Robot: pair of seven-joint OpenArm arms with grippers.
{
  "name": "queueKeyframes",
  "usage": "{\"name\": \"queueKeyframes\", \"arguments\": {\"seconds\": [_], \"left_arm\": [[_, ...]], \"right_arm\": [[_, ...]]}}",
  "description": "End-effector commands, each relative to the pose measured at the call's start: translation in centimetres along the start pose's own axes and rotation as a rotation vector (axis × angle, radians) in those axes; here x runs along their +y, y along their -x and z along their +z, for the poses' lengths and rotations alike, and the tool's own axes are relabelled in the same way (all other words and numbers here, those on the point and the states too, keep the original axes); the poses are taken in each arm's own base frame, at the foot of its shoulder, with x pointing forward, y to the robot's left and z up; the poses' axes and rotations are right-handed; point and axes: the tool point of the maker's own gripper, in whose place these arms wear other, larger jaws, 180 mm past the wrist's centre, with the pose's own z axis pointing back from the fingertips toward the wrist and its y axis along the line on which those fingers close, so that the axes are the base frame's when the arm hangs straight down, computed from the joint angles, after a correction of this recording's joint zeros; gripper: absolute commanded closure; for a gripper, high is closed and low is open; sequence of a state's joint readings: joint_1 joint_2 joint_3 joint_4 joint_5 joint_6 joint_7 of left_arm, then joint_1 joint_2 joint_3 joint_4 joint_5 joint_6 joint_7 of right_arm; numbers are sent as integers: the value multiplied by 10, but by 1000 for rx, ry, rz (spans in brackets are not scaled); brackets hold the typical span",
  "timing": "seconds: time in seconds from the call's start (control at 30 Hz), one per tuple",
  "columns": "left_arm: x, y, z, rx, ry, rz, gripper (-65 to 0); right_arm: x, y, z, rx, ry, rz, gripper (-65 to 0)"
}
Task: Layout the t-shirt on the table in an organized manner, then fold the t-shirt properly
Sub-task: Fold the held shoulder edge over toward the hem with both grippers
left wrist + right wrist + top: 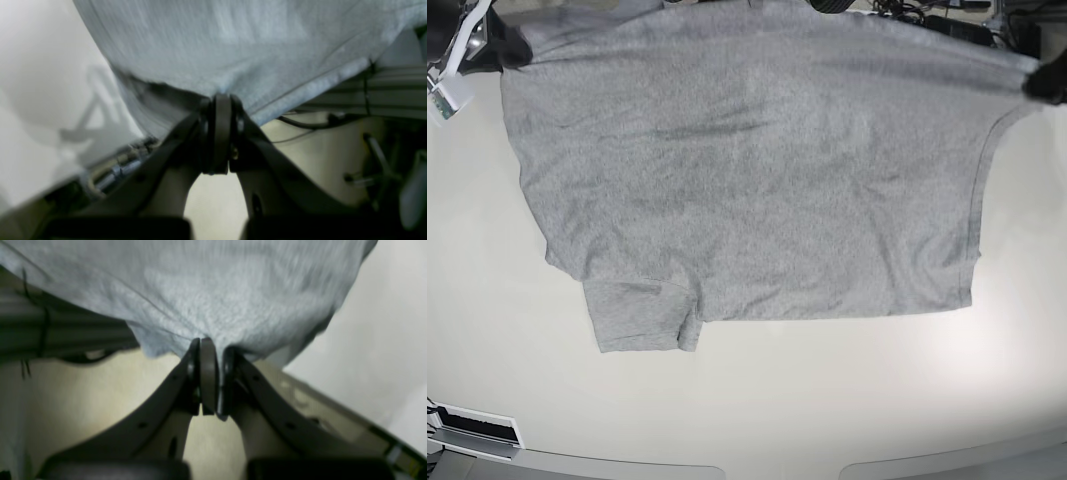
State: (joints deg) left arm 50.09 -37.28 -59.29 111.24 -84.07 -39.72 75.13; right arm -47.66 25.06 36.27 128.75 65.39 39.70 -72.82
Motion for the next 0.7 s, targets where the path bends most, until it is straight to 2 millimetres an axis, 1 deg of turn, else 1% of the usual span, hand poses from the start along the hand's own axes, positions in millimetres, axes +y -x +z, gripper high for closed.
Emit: {"name": "queueKeyframes", "arguments": {"seconds": [0.0,0.1,0.17,0.27,0.37,0.5,0.67], "left_arm": [[1,-13,3,-34,-2,-31,0],[7,-27,3,-82,-16,-50,0],[12,-35,4,-111,-26,-53,0],[23,-41,5,-155,-41,-30,0],[34,-43,1,-196,-37,16,0],[47,-39,-20,-205,-6,82,0],[58,-34,-49,-171,16,120,0]], "right_arm": [[0,-8,3,-28,2,24,0],[-5,-14,2,-58,10,20,0],[-13,-21,0,-84,20,16,0],[-22,-31,-6,-118,19,7,0],[-27,-35,-18,-131,-5,-14,0],[-35,-42,-35,-152,-44,-48,0],[-57,-51,-50,-150,-2,-48,0]]}}
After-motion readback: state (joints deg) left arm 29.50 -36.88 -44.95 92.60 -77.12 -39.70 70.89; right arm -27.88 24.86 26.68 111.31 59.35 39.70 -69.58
